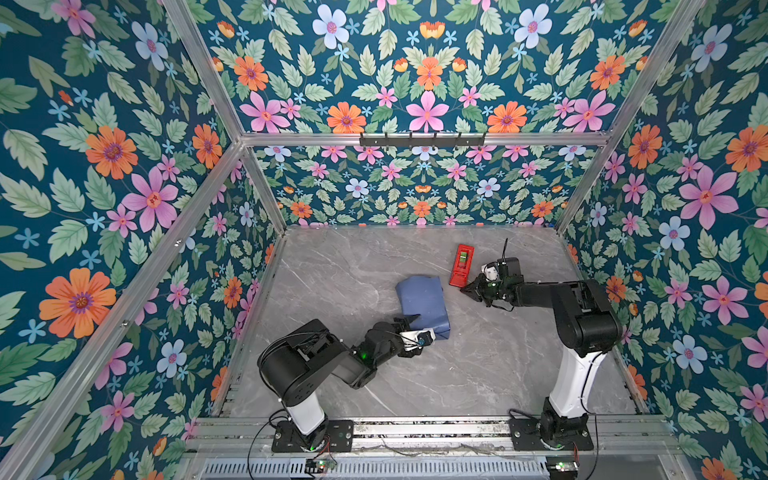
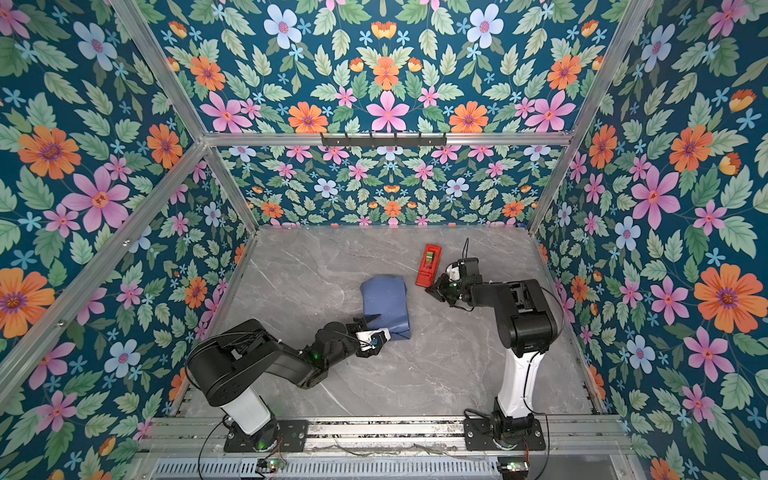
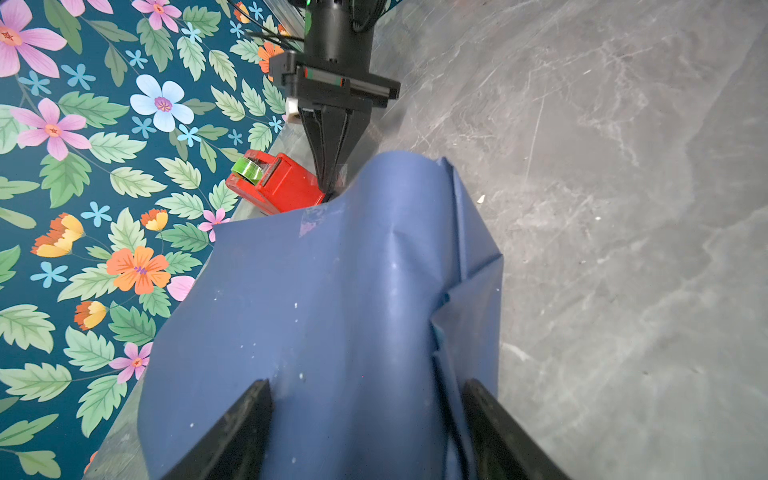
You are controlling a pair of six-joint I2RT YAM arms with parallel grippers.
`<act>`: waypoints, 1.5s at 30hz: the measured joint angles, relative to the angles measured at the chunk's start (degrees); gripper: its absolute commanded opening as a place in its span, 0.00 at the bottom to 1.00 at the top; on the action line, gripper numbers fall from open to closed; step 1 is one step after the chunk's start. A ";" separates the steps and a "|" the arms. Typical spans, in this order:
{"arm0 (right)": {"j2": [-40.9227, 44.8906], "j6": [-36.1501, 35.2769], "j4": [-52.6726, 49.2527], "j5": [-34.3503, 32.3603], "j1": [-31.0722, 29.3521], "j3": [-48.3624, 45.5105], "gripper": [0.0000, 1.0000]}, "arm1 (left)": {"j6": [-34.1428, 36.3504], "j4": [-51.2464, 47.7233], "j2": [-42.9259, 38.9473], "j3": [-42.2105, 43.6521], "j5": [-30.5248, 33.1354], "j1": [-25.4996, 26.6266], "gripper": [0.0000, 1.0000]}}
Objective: Wrap the gift box in paper
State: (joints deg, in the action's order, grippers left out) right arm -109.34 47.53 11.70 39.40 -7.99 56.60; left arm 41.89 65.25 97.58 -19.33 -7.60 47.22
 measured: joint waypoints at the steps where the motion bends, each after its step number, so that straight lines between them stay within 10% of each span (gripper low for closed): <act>1: 2.23 -1.18 -0.63 0.02 0.02 -0.96 0.00 | 0.00 0.00 0.00 0.00 0.00 0.00 0.73; 17: 40.92 -20.39 -11.32 3.08 -15.15 -24.74 0.00 | -0.04 0.48 0.52 -0.17 0.02 0.00 0.73; 28: 35.63 -21.05 -1.31 1.22 -28.33 -26.99 0.00 | -0.42 0.74 0.63 -0.15 0.00 0.02 0.73; 45: 23.28 -17.62 12.00 -0.31 -29.44 -24.63 0.00 | -0.66 0.76 0.63 -0.15 -0.02 0.00 0.73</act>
State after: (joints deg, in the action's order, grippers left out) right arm -86.06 29.91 23.70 39.09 -37.43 31.97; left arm 41.23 66.02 98.21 -19.49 -7.62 47.22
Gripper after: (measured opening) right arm 0.049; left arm 0.731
